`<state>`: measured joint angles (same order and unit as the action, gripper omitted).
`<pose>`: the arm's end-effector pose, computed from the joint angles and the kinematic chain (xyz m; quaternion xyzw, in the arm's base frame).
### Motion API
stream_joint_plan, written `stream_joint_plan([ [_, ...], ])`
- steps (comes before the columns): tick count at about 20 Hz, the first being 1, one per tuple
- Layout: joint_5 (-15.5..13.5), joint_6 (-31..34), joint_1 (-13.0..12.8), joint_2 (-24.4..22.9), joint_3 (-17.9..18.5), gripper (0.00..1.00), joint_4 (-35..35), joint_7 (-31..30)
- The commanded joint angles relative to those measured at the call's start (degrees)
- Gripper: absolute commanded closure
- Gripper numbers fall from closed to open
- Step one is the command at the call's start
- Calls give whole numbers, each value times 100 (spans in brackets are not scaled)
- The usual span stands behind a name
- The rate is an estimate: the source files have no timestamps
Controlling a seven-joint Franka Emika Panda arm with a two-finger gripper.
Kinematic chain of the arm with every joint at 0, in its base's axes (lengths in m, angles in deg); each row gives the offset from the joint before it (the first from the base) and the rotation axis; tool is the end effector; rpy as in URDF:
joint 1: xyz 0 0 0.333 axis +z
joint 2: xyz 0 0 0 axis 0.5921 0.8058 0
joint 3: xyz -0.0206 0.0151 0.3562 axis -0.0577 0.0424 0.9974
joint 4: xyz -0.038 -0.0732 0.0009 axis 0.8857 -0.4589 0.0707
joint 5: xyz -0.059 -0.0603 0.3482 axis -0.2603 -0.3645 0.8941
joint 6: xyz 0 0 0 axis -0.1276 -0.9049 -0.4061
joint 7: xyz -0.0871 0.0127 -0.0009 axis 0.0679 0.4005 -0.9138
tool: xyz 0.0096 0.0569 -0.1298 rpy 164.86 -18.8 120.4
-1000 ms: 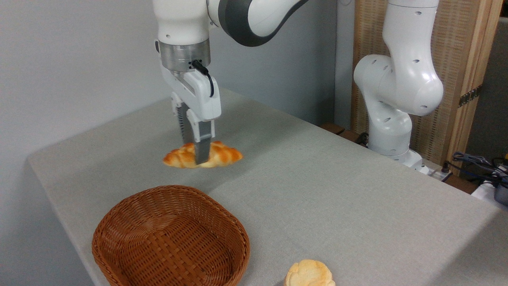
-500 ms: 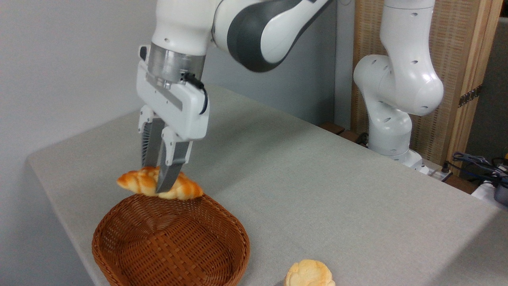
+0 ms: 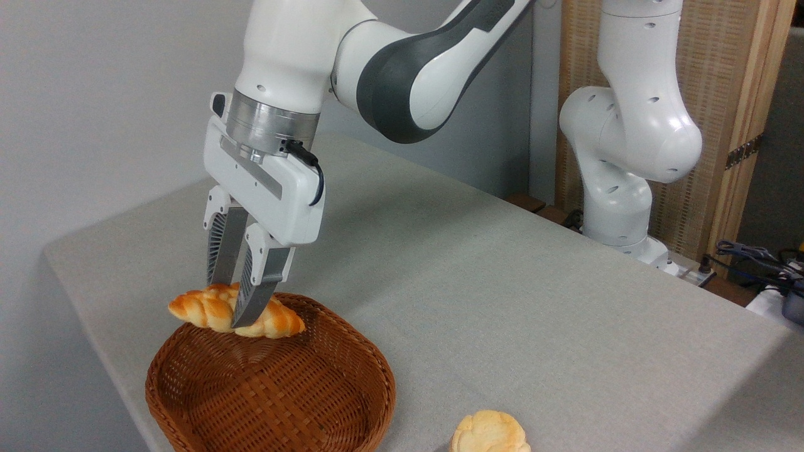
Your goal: Put bread into the basket
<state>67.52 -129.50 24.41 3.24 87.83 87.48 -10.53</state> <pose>0.5705 -0.0538 0.5415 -0.8987 0.3674 -0.2372 0.0328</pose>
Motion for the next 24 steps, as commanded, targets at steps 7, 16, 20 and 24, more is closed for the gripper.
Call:
stream_joint_plan([
  [7, -104, -28, -58, 8, 57, 0, -44, -71],
  [16, -43, 1165, -67, -422, 22, 0, -149, -510],
  [20, -25, 2447, -67, -449, 13, 0, -623, -502],
  [24, 166, 2985, -67, -440, 66, 0, -730, -502],
])
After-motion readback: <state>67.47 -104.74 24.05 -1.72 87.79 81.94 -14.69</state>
